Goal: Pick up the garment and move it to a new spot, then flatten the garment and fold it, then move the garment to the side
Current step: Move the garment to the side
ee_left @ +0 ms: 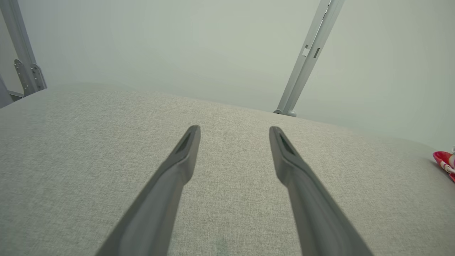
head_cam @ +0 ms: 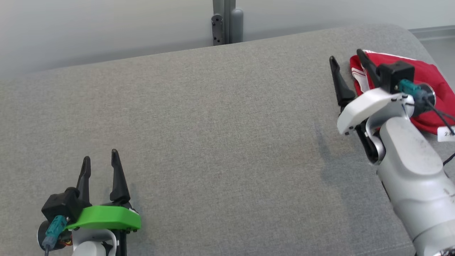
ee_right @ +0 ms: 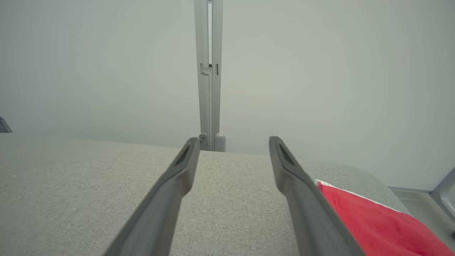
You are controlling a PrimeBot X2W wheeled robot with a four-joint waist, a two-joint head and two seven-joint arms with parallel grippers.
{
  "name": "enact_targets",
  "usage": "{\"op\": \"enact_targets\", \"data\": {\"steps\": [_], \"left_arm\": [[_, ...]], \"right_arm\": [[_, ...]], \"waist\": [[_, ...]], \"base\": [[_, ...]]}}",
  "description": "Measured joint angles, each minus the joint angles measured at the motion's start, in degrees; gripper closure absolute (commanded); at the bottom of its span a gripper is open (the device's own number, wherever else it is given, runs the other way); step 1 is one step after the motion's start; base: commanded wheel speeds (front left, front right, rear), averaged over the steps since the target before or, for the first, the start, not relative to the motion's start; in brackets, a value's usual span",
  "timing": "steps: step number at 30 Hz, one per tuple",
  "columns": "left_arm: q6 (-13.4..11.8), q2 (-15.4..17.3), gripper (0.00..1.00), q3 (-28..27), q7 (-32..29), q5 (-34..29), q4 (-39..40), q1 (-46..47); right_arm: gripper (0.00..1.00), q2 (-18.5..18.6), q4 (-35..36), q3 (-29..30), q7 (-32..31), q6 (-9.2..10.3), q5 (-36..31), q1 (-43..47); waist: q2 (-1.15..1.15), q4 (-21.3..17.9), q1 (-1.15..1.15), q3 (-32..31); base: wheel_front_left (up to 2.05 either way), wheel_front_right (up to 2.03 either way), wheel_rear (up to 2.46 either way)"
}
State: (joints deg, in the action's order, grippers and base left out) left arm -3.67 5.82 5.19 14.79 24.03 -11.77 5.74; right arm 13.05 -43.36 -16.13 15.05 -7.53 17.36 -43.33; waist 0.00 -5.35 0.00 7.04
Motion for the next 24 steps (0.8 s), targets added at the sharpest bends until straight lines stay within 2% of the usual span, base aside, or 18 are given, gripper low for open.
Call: {"op": "enact_targets", "data": {"steps": [7,11,14,17,24], "left_arm": [[-0.1,-0.9,0.00,-1.1,0.2,-1.4,0.6,-2.2],[0.2,-1.5,0.00,-1.0,0.2,-2.0,1.4,-3.9],[0.4,-1.7,0.00,-0.9,0.2,-2.7,2.2,-5.1],[0.5,-2.0,0.00,-0.8,0.2,-3.2,2.6,-6.4],[0.5,-2.4,0.00,-0.7,0.2,-4.1,3.1,-7.2]], "right_arm": [[0.00,-7.3,14.2,8.7,0.0,0.00,-5.8,15.8],[0.00,-9.6,20.8,11.3,0.0,0.01,-8.2,24.6],[0.00,-10.2,24.8,12.6,0.0,0.01,-9.4,30.0],[0.00,-10.1,27.3,11.2,0.0,0.02,-6.7,33.3],[0.00,-10.2,29.2,11.0,0.0,0.02,-5.8,34.9]], "waist": [[0.00,3.0,0.00,-2.4],[0.00,4.4,-0.01,-3.4],[0.00,5.1,0.00,-3.9],[0.00,5.2,0.00,-3.8],[0.00,4.9,0.00,-3.2]], "base": [[0.00,0.00,0.00],[0.00,0.00,0.00],[0.00,0.00,0.00],[0.00,0.00,0.00],[0.00,0.00,0.00]]}}
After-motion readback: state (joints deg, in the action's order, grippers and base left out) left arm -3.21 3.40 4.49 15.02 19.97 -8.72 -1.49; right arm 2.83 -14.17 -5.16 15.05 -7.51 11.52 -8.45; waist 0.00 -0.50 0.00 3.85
